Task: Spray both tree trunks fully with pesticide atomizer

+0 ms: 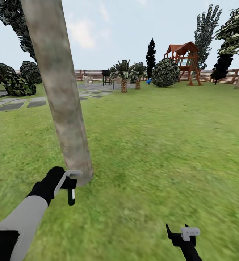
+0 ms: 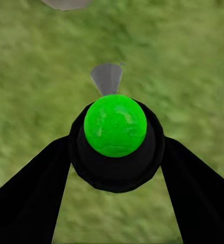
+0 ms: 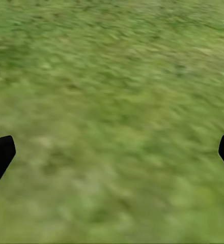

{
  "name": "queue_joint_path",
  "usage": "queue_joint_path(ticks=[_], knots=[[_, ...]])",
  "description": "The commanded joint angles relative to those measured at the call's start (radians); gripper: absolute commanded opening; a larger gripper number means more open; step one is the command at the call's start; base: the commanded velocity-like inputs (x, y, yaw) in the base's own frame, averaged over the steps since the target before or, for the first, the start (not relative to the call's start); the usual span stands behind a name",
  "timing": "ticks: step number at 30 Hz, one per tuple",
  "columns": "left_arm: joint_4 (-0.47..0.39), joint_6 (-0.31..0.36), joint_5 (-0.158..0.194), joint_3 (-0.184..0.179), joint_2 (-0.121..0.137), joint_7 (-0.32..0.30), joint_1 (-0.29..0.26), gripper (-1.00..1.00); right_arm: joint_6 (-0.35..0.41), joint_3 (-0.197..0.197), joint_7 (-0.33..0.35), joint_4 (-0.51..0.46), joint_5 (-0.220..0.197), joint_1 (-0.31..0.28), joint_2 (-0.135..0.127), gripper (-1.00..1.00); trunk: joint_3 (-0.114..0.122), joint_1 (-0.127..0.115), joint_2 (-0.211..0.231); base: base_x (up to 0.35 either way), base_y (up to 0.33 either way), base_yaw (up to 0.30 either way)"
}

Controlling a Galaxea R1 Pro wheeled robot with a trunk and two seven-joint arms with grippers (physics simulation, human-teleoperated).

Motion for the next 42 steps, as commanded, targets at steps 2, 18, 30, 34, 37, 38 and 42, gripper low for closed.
queue_joint_path(ticks=[2,18,30,34,37,38,42], knots=[[0.0,0.0,-0.006,-0.006,-0.013,-0.007,-0.001,-1.0,0.0,0.0,0.0,0.0,0.0,0.0,0.0,1.0,0.0,0.0,0.0,0.063,0.046,0.0],[-0.002,0.0,-0.004,-0.003,0.023,-0.008,-0.002,-1.0,0.0,0.0,0.0,0.0,0.0,0.0,0.0,1.0,0.0,0.0,0.0,0.058,-0.012,0.0],[0.0,0.0,-0.005,0.004,0.113,-0.01,-0.003,-1.0,0.001,0.0,0.0,0.0,0.0,0.0,0.0,1.0,0.0,0.0,0.0,0.076,-0.072,0.0],[-0.001,0.0,-0.004,0.01,0.118,-0.01,-0.003,-1.0,0.001,0.0,0.0,0.0,0.0,0.0,0.0,1.0,0.0,0.0,0.0,0.0,0.0,0.0],[-0.002,0.002,-0.004,0.007,0.065,-0.011,-0.026,-1.0,0.001,0.0,0.0,0.0,0.0,0.0,0.0,1.0,0.0,0.0,0.0,0.0,0.0,0.0],[-0.002,0.006,-0.004,0.007,0.058,-0.011,-0.033,-1.0,0.001,0.0,0.0,0.0,0.0,0.0,0.0,1.0,0.0,0.0,0.0,0.0,0.0,0.0],[-0.002,0.037,-0.005,0.01,0.073,-0.013,-0.05,-1.0,0.001,0.0,0.0,0.0,0.0,0.0,0.0,1.0,0.0,0.0,0.0,0.0,0.0,0.0]])
